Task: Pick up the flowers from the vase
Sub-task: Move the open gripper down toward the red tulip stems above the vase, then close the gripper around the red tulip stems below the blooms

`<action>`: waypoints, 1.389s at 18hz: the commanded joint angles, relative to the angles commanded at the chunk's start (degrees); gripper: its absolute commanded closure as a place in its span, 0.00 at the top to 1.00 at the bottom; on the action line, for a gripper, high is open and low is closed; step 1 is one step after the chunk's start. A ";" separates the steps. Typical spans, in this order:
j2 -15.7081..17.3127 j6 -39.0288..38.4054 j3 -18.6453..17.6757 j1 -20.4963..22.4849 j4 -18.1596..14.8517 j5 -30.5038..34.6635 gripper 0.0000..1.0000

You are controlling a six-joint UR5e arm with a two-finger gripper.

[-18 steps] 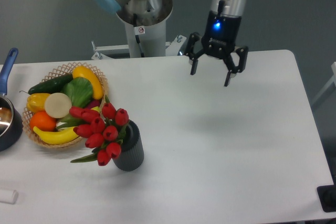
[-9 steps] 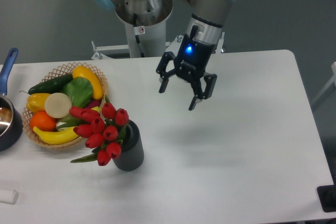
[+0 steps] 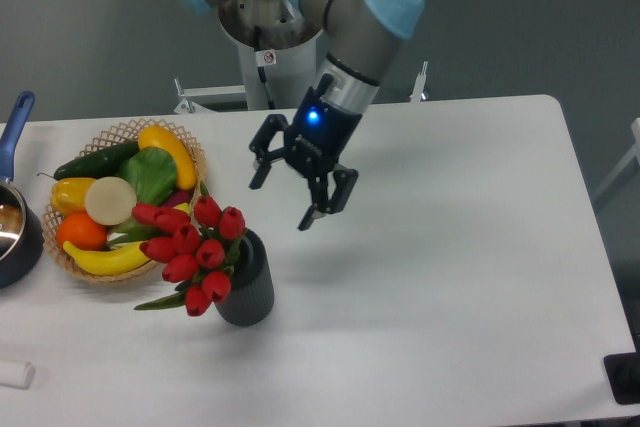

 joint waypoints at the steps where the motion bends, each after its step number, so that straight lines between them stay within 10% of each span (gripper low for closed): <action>1: 0.00 0.00 0.00 -0.09 0.09 -0.18 1.00; 25: -8.35 -8.52 6.50 -7.47 4.48 0.26 1.00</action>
